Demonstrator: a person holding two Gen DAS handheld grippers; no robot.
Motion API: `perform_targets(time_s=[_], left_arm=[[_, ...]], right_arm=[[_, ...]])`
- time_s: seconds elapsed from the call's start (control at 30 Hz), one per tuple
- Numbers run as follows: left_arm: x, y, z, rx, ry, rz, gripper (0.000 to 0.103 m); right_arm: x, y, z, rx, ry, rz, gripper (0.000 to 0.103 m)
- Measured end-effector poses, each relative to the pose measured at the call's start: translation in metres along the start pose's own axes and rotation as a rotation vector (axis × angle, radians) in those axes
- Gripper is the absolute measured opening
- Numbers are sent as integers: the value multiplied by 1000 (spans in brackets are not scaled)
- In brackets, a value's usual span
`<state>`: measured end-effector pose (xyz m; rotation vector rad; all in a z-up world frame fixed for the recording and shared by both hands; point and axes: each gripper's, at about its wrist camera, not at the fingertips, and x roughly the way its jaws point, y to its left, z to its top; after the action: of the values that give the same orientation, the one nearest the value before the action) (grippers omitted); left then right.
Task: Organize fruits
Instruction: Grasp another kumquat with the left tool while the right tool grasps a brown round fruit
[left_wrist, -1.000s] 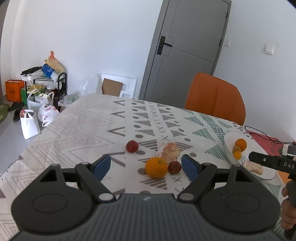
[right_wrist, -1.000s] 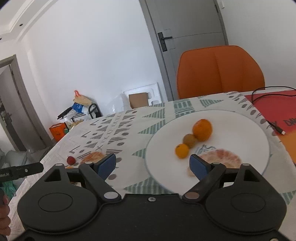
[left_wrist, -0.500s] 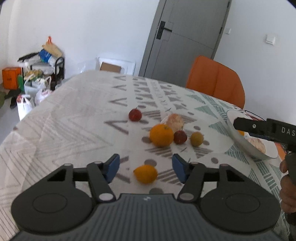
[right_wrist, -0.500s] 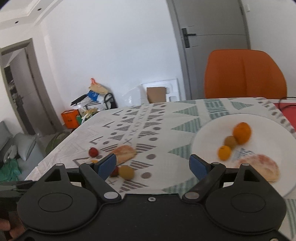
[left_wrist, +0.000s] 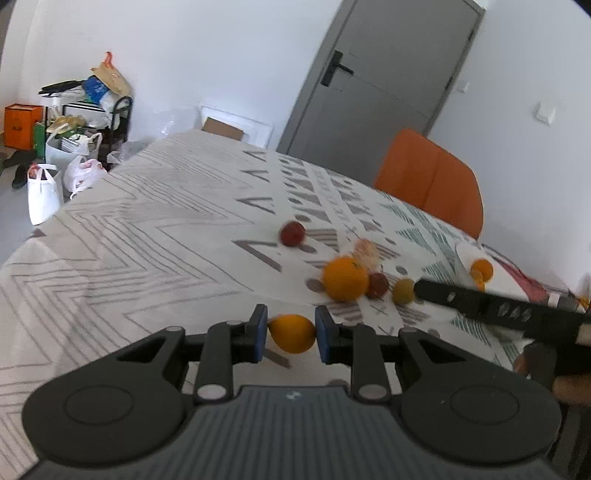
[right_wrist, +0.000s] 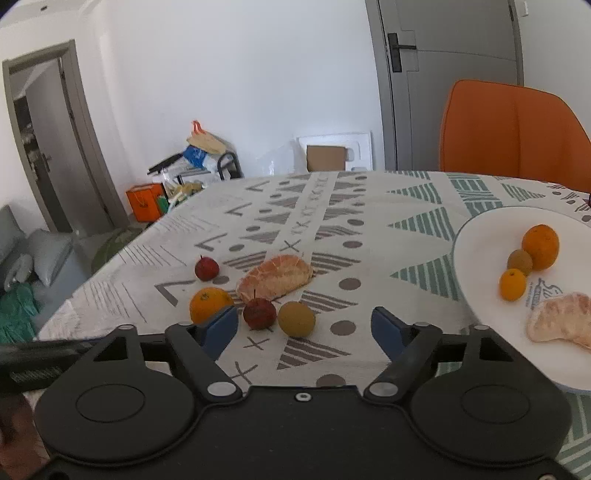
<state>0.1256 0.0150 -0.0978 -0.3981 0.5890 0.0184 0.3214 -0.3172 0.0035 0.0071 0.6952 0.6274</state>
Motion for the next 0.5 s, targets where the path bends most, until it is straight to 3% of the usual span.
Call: perform_targets(time_s=[0.3, 0.5], left_arm=[[-11, 26, 11, -44, -55, 30, 26], [-13, 34, 13, -57, -64, 44, 26]], right_arm=[[24, 9, -6, -10, 54, -41, 50], [30, 11, -1, -7, 49, -45, 48]])
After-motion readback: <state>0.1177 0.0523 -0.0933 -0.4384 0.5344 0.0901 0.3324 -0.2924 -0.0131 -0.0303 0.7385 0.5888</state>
